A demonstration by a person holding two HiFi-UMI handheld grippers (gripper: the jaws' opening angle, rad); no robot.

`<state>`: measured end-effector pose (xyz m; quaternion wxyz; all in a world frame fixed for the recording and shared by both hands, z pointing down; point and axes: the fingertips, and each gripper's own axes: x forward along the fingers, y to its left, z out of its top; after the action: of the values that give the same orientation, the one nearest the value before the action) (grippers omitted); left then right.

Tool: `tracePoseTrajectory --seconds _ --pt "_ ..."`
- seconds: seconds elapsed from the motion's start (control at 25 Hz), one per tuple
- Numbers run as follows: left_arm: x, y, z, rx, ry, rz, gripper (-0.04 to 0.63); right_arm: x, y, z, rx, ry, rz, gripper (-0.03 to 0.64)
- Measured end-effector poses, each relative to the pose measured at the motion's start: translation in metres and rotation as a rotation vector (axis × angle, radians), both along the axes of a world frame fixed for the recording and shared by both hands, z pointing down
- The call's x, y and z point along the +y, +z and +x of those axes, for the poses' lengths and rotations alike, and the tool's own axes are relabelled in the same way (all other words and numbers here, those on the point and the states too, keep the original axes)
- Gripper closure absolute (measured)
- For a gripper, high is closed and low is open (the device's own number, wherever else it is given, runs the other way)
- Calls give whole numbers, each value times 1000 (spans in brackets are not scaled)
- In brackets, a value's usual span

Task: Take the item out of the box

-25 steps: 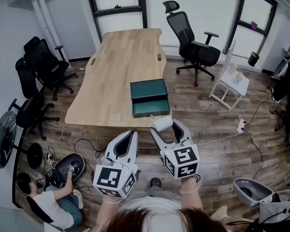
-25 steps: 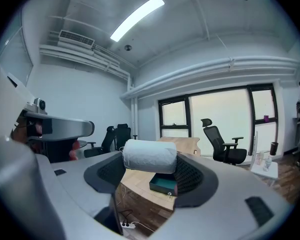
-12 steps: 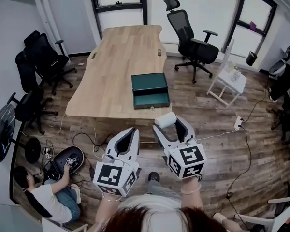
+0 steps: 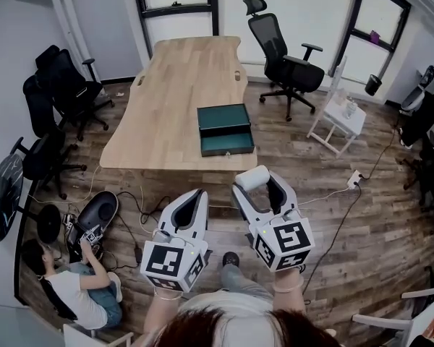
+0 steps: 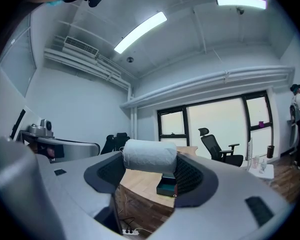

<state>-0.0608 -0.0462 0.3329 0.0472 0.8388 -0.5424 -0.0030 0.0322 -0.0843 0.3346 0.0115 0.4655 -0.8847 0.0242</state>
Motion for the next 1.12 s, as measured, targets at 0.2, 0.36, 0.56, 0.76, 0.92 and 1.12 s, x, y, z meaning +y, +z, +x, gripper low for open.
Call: tracePoseTrajectory --seconds 0.2,0.36,0.56,0.76,0.92,1.12 --pt "12 0 0 6 1 0 588 15 -5 1 15 12 20 304" --pt "20 -2 -1 14 6 1 588 27 -11 1 22 15 33 302" --pt "28 -3 0 18 6 2 588 38 -17 4 24 17 46 304" --pt "39 -5 1 26 7 6 588 51 -21 5 26 14 56 302" --pt "49 -5 3 27 10 9 588 62 -20 4 22 2 52 304" --pt "63 -5 6 22 8 12 588 75 -19 8 25 5 55 304"
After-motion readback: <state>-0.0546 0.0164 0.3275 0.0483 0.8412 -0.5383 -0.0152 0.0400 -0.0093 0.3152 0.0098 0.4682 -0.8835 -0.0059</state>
